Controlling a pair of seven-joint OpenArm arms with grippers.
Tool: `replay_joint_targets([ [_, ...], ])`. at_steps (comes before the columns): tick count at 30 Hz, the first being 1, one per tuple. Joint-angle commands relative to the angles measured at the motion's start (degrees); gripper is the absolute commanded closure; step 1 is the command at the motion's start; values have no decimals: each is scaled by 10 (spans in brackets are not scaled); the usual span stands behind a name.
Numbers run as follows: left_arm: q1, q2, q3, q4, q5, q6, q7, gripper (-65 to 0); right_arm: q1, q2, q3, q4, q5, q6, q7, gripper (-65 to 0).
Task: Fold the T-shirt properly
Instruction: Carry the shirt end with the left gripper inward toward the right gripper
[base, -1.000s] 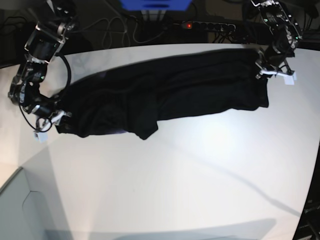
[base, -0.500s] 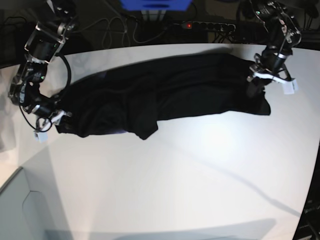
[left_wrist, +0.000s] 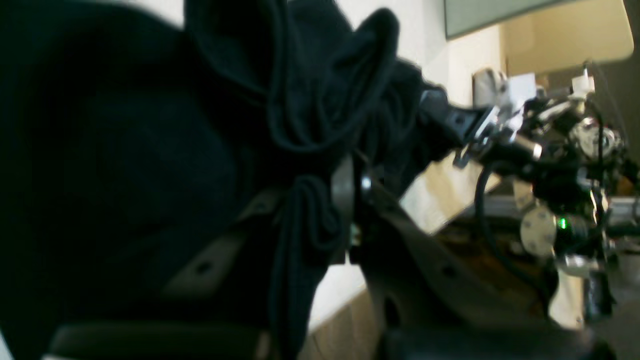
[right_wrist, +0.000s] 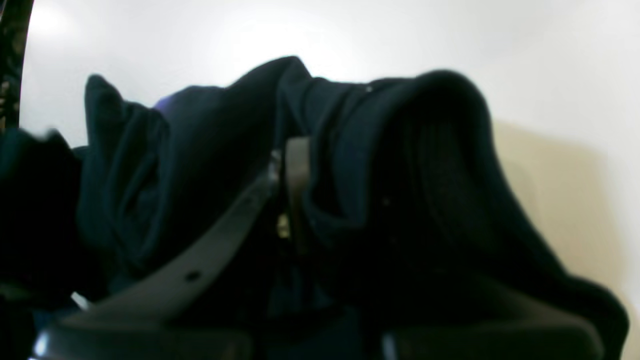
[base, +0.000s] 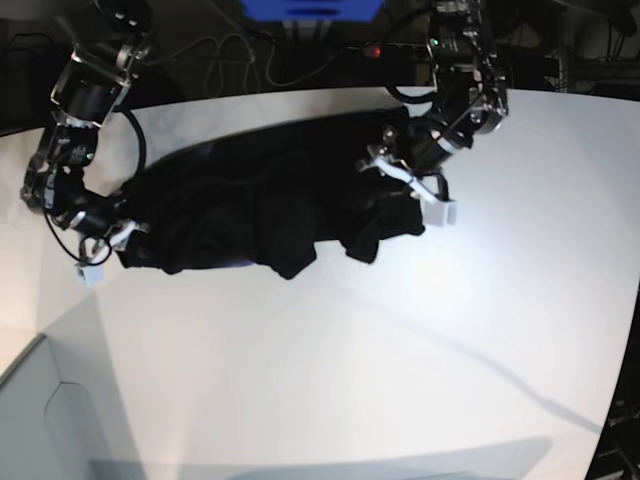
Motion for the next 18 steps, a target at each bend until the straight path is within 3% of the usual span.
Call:
replay_joint_targets([
  [1,-11,3,15,7,1,-5,-4,-3,11,7,1,9,13,8,10,-41],
  [7,-42,6,97,3,69,-5,-8,-3,11,-5,0,10,13,8,10,-41],
  [18,-100,7,147,-72,75,-5,-9,-3,11,-6,0,10,13,8,10,-41],
])
